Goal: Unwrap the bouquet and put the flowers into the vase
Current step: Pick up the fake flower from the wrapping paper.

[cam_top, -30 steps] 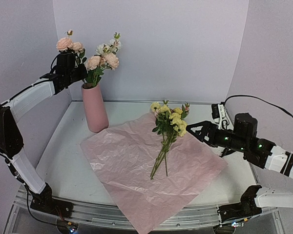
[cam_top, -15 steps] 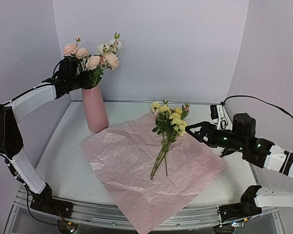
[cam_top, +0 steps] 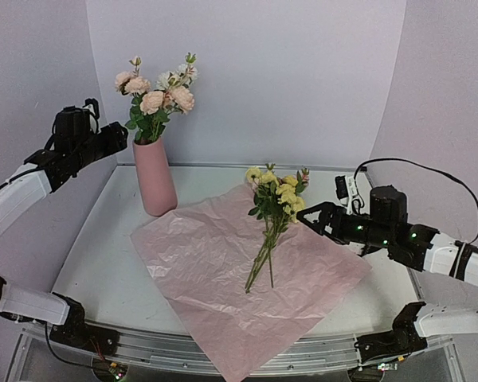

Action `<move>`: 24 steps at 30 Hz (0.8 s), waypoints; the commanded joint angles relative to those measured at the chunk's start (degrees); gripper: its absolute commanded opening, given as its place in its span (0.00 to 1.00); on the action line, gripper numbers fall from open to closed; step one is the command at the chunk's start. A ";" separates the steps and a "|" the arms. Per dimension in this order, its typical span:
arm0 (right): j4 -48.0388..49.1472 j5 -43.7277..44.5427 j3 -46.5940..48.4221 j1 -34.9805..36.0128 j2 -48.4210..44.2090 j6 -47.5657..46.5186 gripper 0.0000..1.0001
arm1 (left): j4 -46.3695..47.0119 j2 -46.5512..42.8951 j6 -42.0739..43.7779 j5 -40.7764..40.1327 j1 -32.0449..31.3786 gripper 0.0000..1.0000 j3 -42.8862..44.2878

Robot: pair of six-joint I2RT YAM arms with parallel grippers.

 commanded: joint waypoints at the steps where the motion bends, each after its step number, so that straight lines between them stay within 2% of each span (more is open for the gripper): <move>1: 2.42 -0.58 1.64 -0.02 1.26 0.60 0.98 | -0.03 -6.07 -4.42 3.77 0.11 0.67 -4.96; 5: 0.62 1.47 2.07 -0.06 3.87 0.66 0.98 | -0.04 -9.82 -8.92 9.82 0.05 0.67 -10.33; 7: -0.76 2.51 2.71 -0.06 5.66 0.97 0.96 | -0.03 -10.49 -11.47 15.34 0.05 0.66 -12.42; 9: -1.61 3.56 3.17 -0.06 7.75 1.59 0.90 | 0.11 -10.85 -14.74 19.13 -0.15 0.63 -14.28; 11: -2.30 4.35 3.63 -0.06 10.01 2.48 0.78 | 0.55 -11.07 -19.16 21.46 -1.45 0.61 -16.19; 18: -2.35 5.24 4.61 -0.05 17.38 6.19 0.45 | 1.37 -9.38 -24.47 13.59 -14.74 0.60 -19.99; 22: -1.81 6.15 5.22 -0.06 21.10 7.15 0.38 | 3.08 -5.52 -26.30 12.81 -20.48 0.56 -20.75; 24: -1.62 6.27 5.94 -0.06 22.86 7.41 0.36 | 3.73 -3.80 -26.16 9.87 -23.72 0.56 -20.68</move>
